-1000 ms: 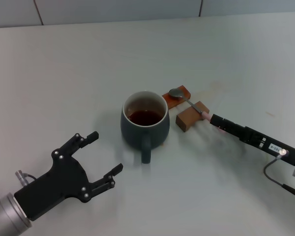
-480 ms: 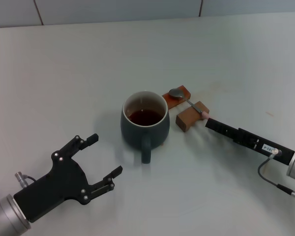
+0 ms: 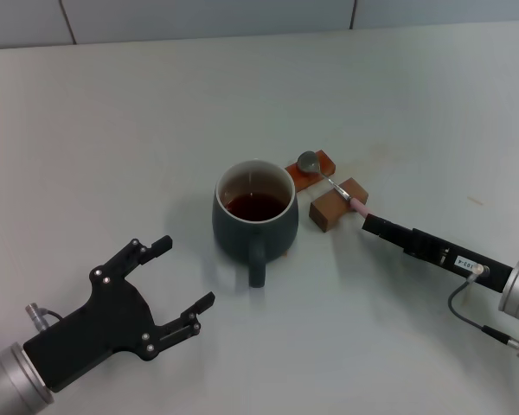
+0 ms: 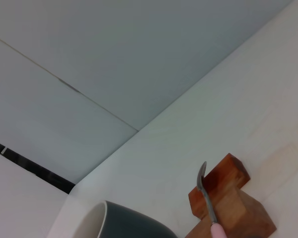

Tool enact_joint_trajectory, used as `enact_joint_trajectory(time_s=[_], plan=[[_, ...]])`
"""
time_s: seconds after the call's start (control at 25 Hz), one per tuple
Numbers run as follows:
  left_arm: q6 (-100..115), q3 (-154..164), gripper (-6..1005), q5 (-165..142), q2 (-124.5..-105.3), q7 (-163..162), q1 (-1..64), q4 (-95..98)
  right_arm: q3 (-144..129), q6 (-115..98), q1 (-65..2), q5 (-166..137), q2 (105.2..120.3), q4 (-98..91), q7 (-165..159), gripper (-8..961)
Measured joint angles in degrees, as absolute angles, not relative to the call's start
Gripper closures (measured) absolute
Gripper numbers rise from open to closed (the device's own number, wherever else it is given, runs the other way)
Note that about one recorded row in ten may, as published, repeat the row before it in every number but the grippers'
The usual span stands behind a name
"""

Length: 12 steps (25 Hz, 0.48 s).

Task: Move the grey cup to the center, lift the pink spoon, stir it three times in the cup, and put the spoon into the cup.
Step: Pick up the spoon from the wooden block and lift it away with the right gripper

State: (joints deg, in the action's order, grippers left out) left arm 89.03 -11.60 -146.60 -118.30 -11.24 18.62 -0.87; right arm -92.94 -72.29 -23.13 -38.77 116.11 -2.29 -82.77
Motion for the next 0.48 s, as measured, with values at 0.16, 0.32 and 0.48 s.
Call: enact_joint_trajectory(time_s=[0.16, 0.32, 0.48], plan=[[89.0, -11.6, 159, -146.6, -118.25, -11.2, 18.5, -0.8, -92.5, -72.2, -22.5, -38.7, 116.56, -2.6, -81.3, 825], [89.0, -11.6, 159, -146.6, -118.21, -11.2, 18.5, -0.6, -91.8, -73.7, -21.4, -38.3, 116.72, -3.0, -79.1, 838], [89.0, -11.6, 160, -146.6, -118.27, -11.3, 18.4, -0.1, -88.8, -82.7, -18.1, -38.2, 116.75, -4.5, -71.5, 838]])
